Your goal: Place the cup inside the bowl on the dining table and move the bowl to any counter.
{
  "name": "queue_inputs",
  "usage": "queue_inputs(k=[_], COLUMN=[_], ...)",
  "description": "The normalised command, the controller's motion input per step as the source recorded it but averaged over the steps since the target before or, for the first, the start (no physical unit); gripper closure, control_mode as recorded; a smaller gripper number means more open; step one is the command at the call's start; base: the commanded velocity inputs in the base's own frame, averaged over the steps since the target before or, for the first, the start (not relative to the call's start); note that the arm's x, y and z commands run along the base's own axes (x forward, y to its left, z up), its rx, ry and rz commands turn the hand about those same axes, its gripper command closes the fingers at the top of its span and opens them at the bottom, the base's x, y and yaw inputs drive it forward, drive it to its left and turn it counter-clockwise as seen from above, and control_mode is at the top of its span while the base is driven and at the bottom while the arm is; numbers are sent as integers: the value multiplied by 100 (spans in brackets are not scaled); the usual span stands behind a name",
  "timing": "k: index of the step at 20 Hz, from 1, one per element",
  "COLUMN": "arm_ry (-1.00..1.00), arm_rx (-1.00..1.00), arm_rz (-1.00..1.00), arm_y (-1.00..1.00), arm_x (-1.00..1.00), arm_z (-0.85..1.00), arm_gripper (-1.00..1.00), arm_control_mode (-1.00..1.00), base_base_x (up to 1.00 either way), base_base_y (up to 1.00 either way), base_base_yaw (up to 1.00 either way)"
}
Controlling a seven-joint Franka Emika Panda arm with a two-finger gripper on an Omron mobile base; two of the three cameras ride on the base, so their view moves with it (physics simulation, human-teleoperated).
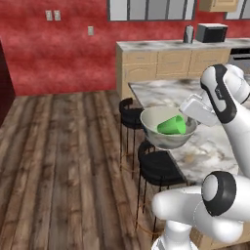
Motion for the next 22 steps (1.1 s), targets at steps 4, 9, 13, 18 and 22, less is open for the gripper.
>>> queue_inputs(k=[4, 9, 13, 18, 22], arm_ry=[0, 0, 0, 0, 0], arm_rx=[0, 0, 0, 0, 0], arm_rz=[0, 0, 0, 0, 0], arm_y=[0, 0, 0, 0, 0], arm_x=[0, 0, 0, 0, 0], arm_z=[0, 0, 0, 0, 0], arm_gripper=[100, 100, 100, 100, 100], arm_control_mode=[100, 100, 100, 100, 100], base_base_x=[5, 36, 69, 92, 100], base_base_y=[95, 84, 95, 99, 66], base_base_yaw=[0, 0, 0, 0, 0])
